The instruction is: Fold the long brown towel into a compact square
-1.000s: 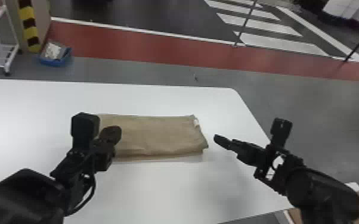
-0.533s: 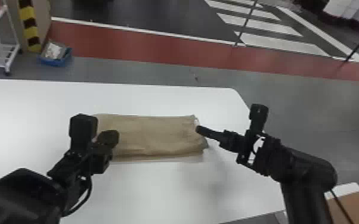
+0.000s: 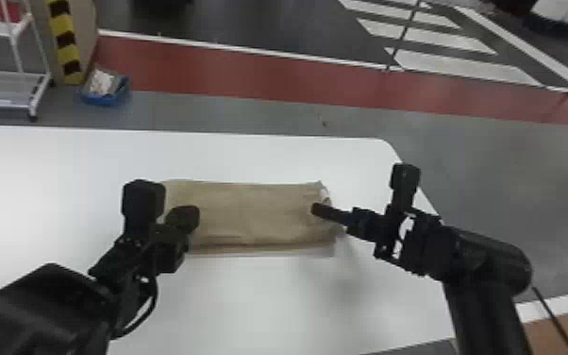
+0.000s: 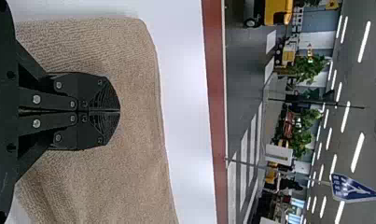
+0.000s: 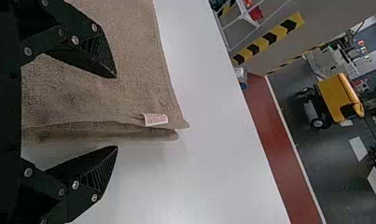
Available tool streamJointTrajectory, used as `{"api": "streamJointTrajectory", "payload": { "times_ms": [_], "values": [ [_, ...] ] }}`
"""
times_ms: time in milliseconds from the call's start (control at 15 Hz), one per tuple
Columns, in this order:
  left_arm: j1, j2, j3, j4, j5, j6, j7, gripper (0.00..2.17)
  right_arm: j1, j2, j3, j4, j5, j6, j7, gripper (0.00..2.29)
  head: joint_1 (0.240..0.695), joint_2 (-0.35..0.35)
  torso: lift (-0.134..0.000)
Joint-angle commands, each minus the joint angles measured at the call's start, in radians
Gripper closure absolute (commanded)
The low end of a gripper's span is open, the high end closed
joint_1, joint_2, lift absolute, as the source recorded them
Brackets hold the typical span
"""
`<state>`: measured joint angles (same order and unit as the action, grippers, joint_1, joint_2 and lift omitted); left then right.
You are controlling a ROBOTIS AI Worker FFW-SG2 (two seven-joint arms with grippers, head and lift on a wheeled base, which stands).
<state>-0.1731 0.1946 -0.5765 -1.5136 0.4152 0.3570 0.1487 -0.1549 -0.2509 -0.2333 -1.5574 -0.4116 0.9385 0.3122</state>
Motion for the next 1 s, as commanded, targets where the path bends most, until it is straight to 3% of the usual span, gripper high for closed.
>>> {"api": "streamJointTrajectory", "payload": {
  "times_ms": [0,333,467,533,933],
  "values": [
    [0.006,0.003,0.003,-0.003,0.002,-0.002,-0.003,2.06,-0.018,-0.001,0.008,0.028,0.007,0.000,-0.002,0.41,0.695,-0.297,-0.120],
    [0.009,0.006,0.014,-0.005,0.005,0.001,-0.011,2.06,-0.034,0.001,0.040,0.062,0.007,-0.016,0.024,0.67,0.695,-0.290,-0.120],
    [0.009,0.006,0.018,-0.005,0.007,0.001,-0.011,2.06,-0.029,0.001,0.038,0.056,0.005,-0.010,0.044,1.20,0.695,-0.282,-0.120],
    [0.009,0.006,0.018,-0.005,0.007,0.001,-0.011,2.06,-0.023,0.001,0.034,0.043,-0.009,-0.010,0.053,1.30,0.695,-0.273,-0.120],
    [0.009,0.006,0.026,0.001,0.008,0.026,-0.024,2.06,0.024,0.004,0.003,-0.093,-0.141,-0.037,0.057,1.30,0.695,-0.257,-0.120]
  ]
}}
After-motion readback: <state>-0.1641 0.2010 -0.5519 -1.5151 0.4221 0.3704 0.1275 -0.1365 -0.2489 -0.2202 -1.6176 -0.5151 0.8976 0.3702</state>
